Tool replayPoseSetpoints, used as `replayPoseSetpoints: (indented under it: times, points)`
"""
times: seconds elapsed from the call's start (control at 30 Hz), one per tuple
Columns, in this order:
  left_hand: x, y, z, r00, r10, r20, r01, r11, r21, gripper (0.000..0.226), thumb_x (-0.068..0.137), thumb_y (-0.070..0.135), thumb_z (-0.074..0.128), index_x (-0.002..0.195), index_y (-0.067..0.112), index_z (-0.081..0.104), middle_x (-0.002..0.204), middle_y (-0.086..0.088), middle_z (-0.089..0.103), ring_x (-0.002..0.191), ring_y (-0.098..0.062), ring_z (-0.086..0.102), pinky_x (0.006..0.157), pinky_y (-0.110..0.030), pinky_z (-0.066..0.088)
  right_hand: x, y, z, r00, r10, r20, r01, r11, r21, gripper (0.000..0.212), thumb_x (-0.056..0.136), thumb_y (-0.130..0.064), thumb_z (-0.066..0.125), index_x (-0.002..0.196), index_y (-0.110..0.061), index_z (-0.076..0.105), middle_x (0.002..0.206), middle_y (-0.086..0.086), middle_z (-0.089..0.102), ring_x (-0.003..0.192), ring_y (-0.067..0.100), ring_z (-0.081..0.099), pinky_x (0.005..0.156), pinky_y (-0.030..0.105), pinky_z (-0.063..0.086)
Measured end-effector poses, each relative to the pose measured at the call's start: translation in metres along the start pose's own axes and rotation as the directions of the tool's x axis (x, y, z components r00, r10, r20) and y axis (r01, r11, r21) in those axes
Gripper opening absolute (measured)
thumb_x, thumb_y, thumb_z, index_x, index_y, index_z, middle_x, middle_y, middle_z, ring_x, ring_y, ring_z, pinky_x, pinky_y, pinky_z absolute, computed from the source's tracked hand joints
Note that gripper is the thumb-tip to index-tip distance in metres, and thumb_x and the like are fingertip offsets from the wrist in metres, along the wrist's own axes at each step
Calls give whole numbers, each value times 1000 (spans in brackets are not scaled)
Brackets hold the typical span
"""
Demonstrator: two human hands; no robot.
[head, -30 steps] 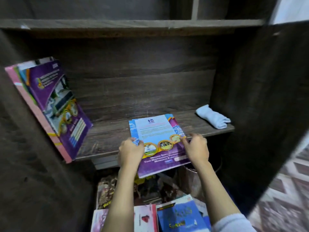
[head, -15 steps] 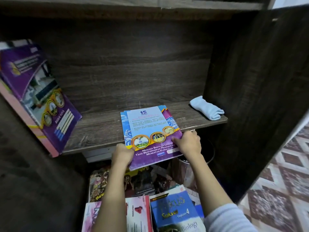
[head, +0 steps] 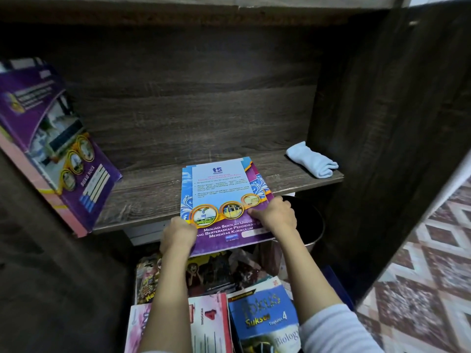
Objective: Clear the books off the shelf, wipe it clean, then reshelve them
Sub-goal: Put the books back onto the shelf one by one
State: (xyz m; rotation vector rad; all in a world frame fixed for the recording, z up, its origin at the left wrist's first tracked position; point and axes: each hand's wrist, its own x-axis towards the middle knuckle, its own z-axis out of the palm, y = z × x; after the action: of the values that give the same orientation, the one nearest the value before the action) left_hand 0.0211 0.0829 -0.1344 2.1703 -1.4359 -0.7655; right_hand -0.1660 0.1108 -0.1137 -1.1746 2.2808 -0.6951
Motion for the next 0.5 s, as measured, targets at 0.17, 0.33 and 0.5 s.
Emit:
replayPoseSetpoints:
  times: [0.17, 0.33, 0.5]
  points:
    - [-5, 2, 1, 1000, -12, -9, 12, 999, 36, 32, 93, 18, 48, 119, 3, 58, 126, -21, 57, 115, -36, 54, 89, -37, 44, -1, -1, 2, 1000, -1, -12, 1, 999, 36, 79, 75, -47, 74, 134, -5, 42, 136, 15, 40, 126, 32, 41, 100, 39, 38]
    - [-9, 4, -1, 999, -31, -11, 32, 998, 61, 32, 91, 17, 49, 120, 5, 58, 127, -20, 56, 117, -35, 53, 91, -38, 44, 3, -2, 5, 997, 76, -14, -73, 990, 123, 79, 72, -43, 76, 134, -5, 44, 135, 13, 39, 126, 30, 40, 101, 38, 38]
    - [-8, 3, -7, 1000, -14, -25, 16, 998, 54, 32, 90, 17, 52, 118, 4, 59, 125, -20, 57, 116, -36, 54, 90, -37, 44, 7, -4, 0, 990, 124, 62, -136, 958, 252, 84, 58, -30, 86, 128, -6, 47, 128, 12, 52, 120, 30, 50, 97, 34, 45]
